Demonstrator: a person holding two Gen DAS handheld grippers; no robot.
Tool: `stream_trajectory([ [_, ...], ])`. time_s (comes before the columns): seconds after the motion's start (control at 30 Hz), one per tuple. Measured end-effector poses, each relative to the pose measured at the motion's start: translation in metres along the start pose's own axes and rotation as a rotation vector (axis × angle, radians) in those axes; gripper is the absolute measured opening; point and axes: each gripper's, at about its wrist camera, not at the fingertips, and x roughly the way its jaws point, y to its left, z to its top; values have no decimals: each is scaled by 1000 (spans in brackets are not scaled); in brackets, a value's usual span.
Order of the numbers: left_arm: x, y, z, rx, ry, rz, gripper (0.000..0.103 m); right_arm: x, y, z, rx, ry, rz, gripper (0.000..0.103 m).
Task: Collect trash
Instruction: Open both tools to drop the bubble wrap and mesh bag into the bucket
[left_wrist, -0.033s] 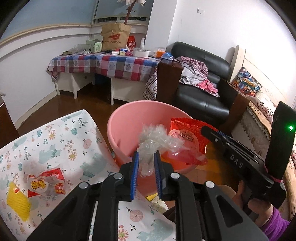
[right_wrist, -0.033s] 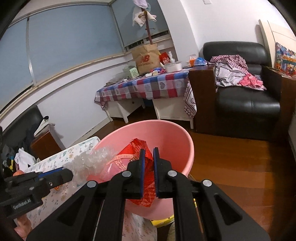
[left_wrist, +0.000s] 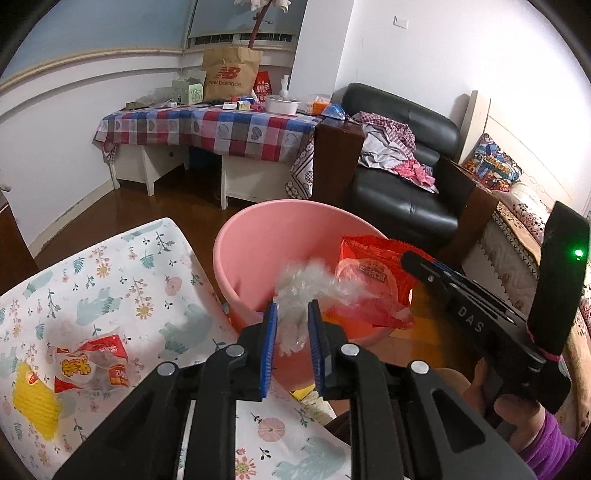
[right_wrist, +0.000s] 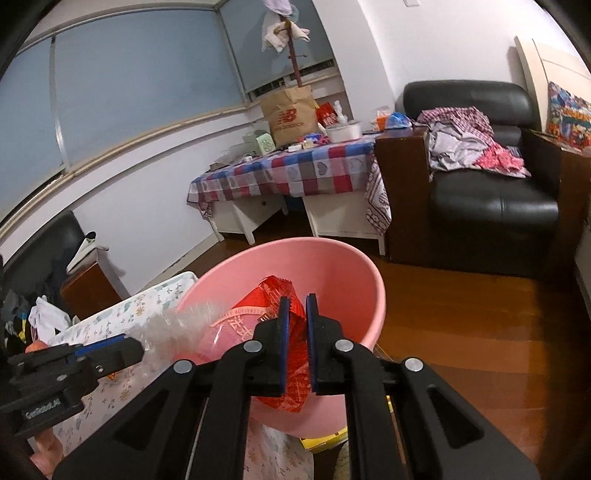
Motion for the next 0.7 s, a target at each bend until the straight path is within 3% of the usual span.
stream_trajectory([
  [0.1, 1, 0, -2, 2, 1, -7, 29, 2, -4, -1, 14, 5, -6, 9],
  [0.23, -1, 2, -2, -5, -6, -11, 32, 2, -5, 0, 11, 1, -2, 13],
  [0.4, -10, 8, -3, -27, -18, -21, 37, 0, -1, -1, -4, -12, 0, 32],
  [0.7, -45, 26, -12, -49, -66, 14, 46, -12, 11, -1, -17, -8, 30, 34],
])
